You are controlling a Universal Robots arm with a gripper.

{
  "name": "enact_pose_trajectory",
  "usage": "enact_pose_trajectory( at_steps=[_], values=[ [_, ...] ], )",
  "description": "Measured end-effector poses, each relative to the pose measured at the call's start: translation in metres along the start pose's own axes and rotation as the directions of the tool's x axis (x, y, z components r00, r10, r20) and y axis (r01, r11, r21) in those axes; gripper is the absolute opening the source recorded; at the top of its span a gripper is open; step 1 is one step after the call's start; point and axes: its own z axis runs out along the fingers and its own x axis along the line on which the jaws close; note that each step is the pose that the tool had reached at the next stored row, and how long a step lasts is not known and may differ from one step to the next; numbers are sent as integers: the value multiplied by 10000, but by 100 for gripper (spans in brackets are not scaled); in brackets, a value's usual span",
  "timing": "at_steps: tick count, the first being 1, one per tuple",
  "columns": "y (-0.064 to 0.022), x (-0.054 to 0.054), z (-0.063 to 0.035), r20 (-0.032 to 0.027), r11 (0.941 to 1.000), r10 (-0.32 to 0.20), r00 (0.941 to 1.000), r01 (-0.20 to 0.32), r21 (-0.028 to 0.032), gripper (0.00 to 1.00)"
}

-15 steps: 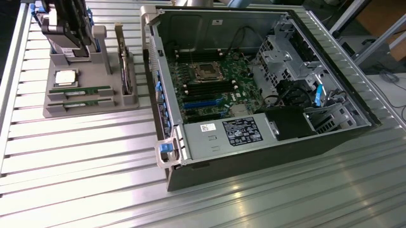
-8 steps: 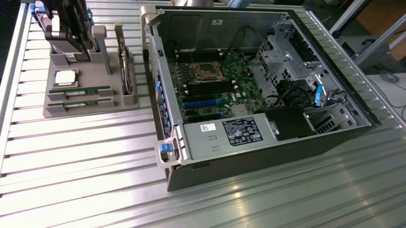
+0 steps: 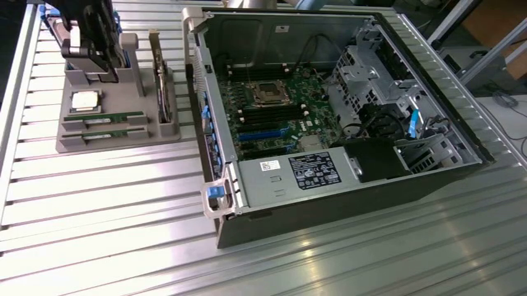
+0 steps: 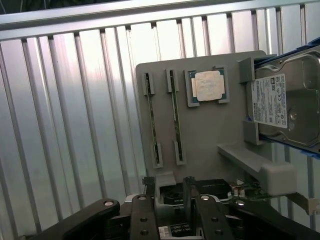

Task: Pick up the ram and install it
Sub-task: 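Pick up the ram and move it above insertion slot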

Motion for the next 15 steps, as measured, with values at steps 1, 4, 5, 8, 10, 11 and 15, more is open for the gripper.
enact_pose_trajectory(
  at_steps=[1, 4, 5, 8, 10, 11, 15],
  values=[
    [0, 0, 5, 0, 10000, 0, 10000, 0, 0, 36],
    [1, 1, 31, 0, 10000, 0, 10000, 0, 0, 36],
    [2, 2, 43, 0, 10000, 0, 10000, 0, 0, 36],
    [2, 2, 65, 1, 10000, 0, 10000, 0, 1, 36],
    [3, 3, 82, 0, 10000, 0, 10000, 0, 0, 36],
    [3, 3, 87, 1, 10000, 0, 10000, 0, 0, 36],
    [4, 4, 112, 0, 10000, 0, 10000, 0, 0, 36]
  ],
)
